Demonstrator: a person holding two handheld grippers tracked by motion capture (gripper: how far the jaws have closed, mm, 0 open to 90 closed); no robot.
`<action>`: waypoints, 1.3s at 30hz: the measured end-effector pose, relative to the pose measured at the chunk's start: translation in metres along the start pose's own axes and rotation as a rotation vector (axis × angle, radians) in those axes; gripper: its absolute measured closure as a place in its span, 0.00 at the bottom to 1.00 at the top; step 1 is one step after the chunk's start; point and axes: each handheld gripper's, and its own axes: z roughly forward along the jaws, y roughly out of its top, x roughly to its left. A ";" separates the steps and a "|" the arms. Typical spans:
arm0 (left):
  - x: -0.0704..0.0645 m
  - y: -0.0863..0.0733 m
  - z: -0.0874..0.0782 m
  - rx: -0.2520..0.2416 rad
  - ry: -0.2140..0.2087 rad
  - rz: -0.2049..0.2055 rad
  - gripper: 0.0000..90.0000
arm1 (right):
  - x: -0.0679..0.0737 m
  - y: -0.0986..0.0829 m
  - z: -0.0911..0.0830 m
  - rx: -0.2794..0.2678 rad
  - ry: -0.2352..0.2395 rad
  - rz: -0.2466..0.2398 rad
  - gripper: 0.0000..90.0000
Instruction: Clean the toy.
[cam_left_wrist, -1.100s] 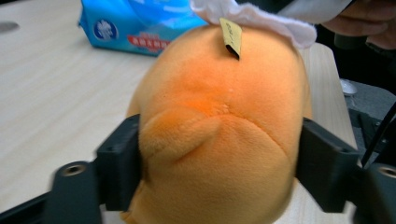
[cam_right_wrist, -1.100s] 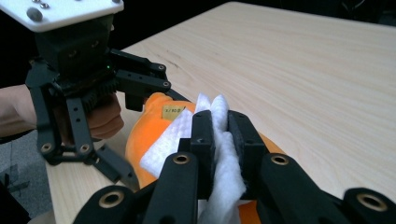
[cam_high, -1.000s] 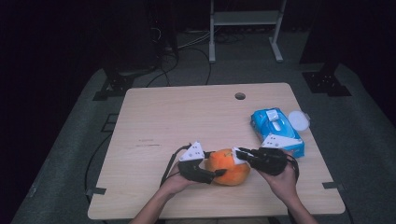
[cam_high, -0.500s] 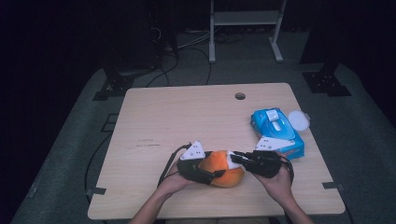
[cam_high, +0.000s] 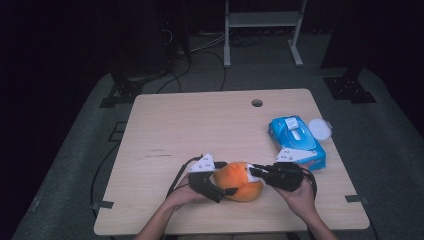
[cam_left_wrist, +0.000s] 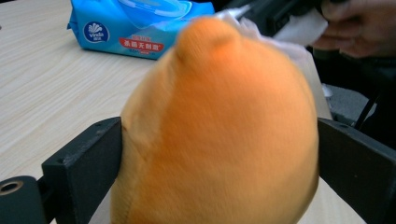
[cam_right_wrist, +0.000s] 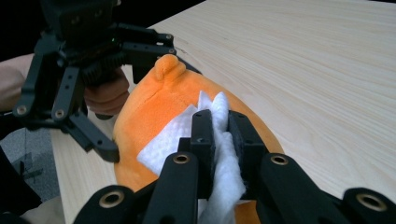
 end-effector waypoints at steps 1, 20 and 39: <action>0.000 0.000 0.000 0.000 0.000 0.000 0.05 | 0.000 0.000 0.000 0.000 0.000 0.000 0.89; -0.027 0.030 -0.002 0.057 0.120 0.019 0.35 | 0.007 0.012 -0.010 -0.074 -0.023 -0.024 0.90; -0.016 0.020 -0.001 0.033 0.083 -0.043 0.31 | 0.006 0.011 -0.010 -0.115 0.015 0.018 0.90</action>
